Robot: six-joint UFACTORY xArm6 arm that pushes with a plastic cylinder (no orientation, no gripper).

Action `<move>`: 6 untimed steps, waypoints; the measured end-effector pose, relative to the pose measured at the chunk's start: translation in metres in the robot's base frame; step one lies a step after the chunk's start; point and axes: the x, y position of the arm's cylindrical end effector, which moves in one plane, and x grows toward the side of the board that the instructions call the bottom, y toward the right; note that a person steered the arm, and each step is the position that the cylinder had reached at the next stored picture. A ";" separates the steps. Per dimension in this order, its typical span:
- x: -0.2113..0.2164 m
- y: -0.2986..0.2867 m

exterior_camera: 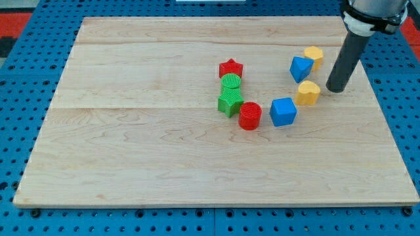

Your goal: Move the yellow heart close to the blue cube

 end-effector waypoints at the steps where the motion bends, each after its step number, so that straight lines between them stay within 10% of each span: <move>1: 0.001 -0.016; 6: -0.001 -0.044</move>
